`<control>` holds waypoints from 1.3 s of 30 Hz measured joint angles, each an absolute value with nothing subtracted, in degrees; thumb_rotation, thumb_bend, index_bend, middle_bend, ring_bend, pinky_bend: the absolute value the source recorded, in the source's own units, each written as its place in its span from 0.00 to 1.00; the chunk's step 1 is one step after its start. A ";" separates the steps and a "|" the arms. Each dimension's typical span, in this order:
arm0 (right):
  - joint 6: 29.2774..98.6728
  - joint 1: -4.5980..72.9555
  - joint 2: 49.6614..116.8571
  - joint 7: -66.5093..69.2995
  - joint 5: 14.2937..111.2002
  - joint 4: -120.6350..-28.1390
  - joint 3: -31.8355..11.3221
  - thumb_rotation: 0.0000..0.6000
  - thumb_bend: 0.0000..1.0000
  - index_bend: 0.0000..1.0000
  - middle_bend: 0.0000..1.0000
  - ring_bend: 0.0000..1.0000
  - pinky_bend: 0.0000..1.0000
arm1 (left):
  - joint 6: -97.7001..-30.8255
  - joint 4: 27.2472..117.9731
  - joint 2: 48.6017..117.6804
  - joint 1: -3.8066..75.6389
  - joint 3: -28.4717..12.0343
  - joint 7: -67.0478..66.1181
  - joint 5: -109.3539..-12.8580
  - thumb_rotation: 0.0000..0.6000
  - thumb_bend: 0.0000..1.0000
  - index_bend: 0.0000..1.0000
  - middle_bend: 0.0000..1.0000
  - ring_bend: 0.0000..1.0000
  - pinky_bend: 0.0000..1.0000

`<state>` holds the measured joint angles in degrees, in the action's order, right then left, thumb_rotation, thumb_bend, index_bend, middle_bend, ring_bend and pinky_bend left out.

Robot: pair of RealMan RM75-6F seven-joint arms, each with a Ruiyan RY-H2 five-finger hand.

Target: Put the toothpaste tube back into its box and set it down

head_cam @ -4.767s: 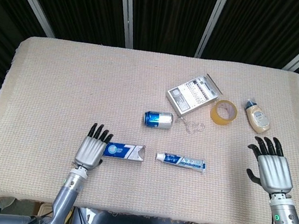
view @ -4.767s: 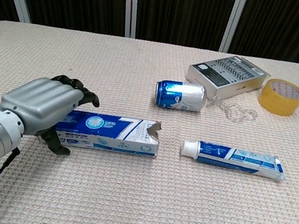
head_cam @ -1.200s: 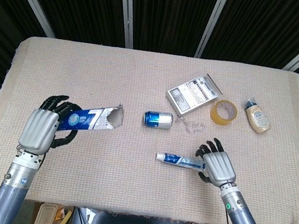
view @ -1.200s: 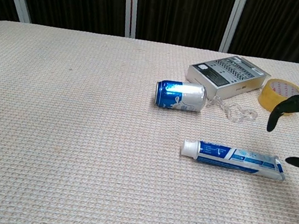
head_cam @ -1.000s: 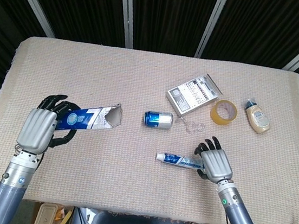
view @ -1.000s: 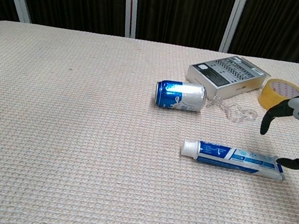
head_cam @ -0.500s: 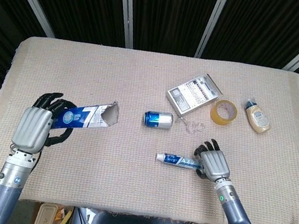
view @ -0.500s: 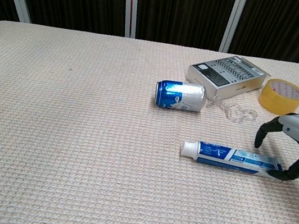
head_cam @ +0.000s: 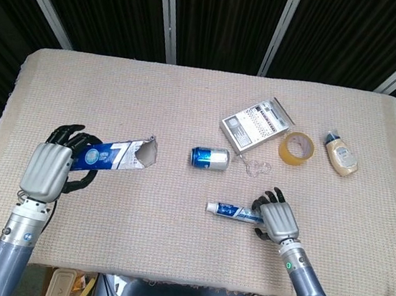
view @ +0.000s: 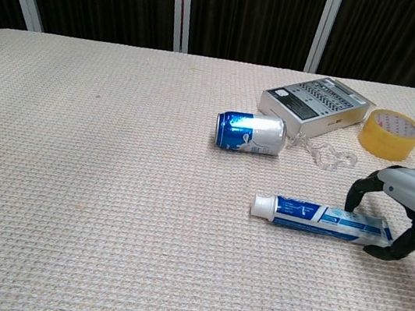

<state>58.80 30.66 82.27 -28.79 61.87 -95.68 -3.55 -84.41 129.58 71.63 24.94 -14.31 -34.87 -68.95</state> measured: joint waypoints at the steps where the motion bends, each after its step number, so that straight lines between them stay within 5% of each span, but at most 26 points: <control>1: 58.76 30.84 82.63 -29.15 61.65 -95.52 -3.60 1.00 0.27 0.38 0.32 0.14 0.00 | -84.42 129.45 71.70 24.98 -14.27 -34.80 -68.94 1.00 0.38 0.34 0.36 0.18 0.17; 23: 59.13 33.04 82.66 -32.31 56.90 -96.19 -4.58 1.00 0.28 0.53 0.53 0.22 0.00 | -85.04 128.57 69.65 24.05 -13.71 -31.39 -69.29 1.00 0.38 0.35 0.36 0.18 0.17; 39: 65.30 31.74 79.70 -28.90 67.38 -100.10 -4.72 1.00 0.42 0.59 0.61 0.28 0.00 | -83.78 127.21 69.14 23.02 -11.95 -23.55 -73.03 1.00 0.38 0.36 0.36 0.18 0.17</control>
<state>65.30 31.74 79.70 -28.90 67.38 -100.10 -4.72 -83.78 127.21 69.14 23.02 -11.95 -23.55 -73.03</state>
